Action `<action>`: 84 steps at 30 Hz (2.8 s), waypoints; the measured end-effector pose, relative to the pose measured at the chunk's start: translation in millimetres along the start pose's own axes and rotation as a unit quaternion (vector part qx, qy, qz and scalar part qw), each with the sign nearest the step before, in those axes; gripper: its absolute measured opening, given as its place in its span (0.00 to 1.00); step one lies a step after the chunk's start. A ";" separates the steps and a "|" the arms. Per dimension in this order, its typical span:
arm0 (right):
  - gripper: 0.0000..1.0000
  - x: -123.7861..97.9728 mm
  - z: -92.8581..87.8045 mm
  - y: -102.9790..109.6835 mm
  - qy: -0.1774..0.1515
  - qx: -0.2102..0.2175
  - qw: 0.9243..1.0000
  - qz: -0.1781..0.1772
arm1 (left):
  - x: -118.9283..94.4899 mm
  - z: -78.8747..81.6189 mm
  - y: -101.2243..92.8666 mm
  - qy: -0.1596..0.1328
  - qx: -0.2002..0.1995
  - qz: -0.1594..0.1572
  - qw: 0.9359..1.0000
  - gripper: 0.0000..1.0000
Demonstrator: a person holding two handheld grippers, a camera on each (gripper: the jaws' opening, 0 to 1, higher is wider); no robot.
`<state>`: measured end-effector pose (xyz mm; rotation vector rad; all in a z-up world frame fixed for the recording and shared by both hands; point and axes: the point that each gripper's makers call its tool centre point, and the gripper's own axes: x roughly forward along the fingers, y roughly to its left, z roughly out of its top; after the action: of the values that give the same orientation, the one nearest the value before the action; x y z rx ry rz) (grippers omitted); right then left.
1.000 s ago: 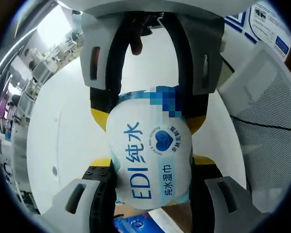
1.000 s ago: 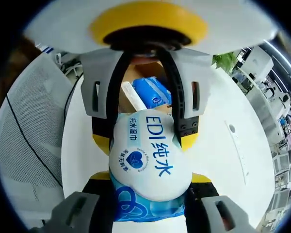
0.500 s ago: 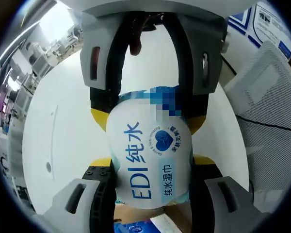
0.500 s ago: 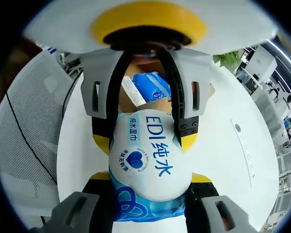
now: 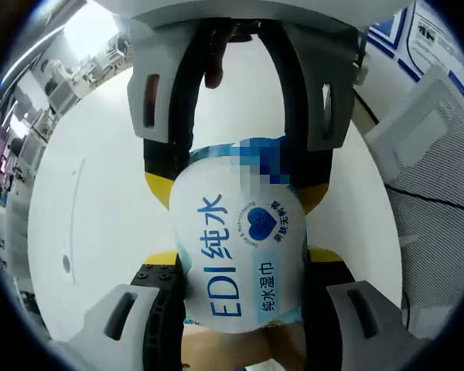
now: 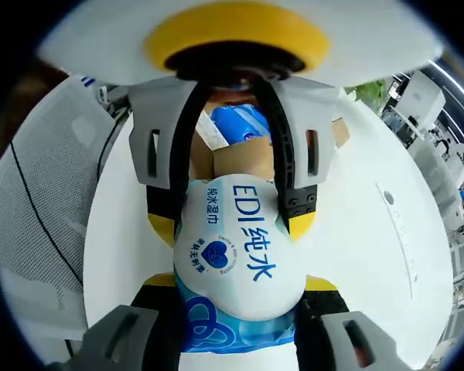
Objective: Operate the shoe box by opening the lid, removing the specified soft item, and placing it in the target area until the item is outside and the box remains undamaged.
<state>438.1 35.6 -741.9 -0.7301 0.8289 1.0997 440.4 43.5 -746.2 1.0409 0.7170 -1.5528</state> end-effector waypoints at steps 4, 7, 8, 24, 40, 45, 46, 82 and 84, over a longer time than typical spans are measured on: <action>0.54 4.7 -2.3 -1.4 -0.002 0.000 1.000 0.005 | 3.6 -2.3 0.9 0.002 -0.004 -0.002 1.000 0.59; 0.54 7.2 -2.9 -1.8 -0.004 0.001 1.000 0.008 | 5.4 -3.9 1.4 0.005 -0.004 -0.004 1.000 0.59; 0.54 8.7 -3.5 -2.7 -0.005 0.001 1.000 0.008 | 5.9 -4.7 2.0 0.006 -0.005 -0.003 1.000 0.59; 0.54 16.8 -12.3 0.5 -0.009 0.009 1.000 0.014 | 17.5 -7.1 -0.3 0.009 -0.008 -0.008 1.000 0.59; 0.55 23.6 -17.7 -5.3 -0.020 0.013 1.000 0.012 | 21.3 -7.4 3.9 0.014 -0.006 -0.002 1.000 0.60; 0.56 23.7 -18.3 -4.6 -0.021 0.014 1.000 0.012 | 22.1 -6.7 3.9 0.015 -0.006 -0.003 1.000 0.60; 0.56 23.9 -18.5 -4.7 -0.020 0.015 1.000 0.012 | 22.3 -6.7 3.9 0.014 -0.005 -0.003 1.000 0.60; 0.59 -43.3 -1.8 -14.0 -0.072 0.129 0.987 -0.061 | -68.3 -18.4 11.2 -0.106 -0.116 0.073 0.985 0.59; 0.59 -48.1 3.0 -13.5 -0.085 0.143 0.984 -0.068 | -75.1 -25.5 10.8 -0.120 -0.136 0.083 0.980 0.59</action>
<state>440.6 12.0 -697.8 -0.4382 0.7597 0.8840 459.7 96.1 -689.1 0.6783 0.6361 -1.3641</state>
